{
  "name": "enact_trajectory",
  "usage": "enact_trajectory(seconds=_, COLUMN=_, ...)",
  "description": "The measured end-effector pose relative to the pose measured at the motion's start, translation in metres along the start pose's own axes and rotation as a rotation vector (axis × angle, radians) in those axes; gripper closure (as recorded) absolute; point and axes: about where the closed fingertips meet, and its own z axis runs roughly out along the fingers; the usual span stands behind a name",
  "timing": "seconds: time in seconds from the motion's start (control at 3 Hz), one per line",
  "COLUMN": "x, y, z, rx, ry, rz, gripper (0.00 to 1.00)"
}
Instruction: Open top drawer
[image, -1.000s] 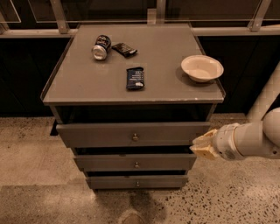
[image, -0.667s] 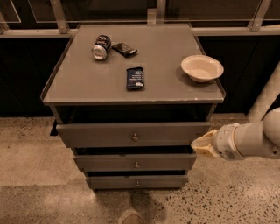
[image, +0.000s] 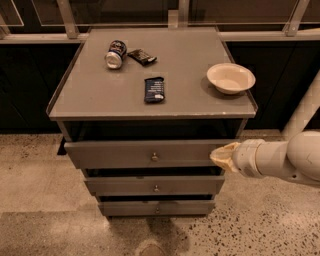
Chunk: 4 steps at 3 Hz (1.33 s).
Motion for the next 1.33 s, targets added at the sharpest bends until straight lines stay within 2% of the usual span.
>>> enact_trajectory(seconds=0.33, x=-0.017, y=-0.028, z=0.028, rx=0.063, ry=-0.093, rz=-0.020, gripper=1.00)
enact_trajectory(seconds=0.67, x=-0.029, y=-0.052, z=0.049, rx=0.109, ry=-0.148, rz=-0.024, gripper=1.00)
enact_trajectory(seconds=1.0, x=-0.033, y=-0.073, z=0.071, rx=0.138, ry=-0.164, rz=-0.018, gripper=1.00)
enact_trajectory(seconds=1.33, x=-0.029, y=-0.100, z=0.110, rx=0.176, ry=-0.134, rz=0.002, gripper=1.00)
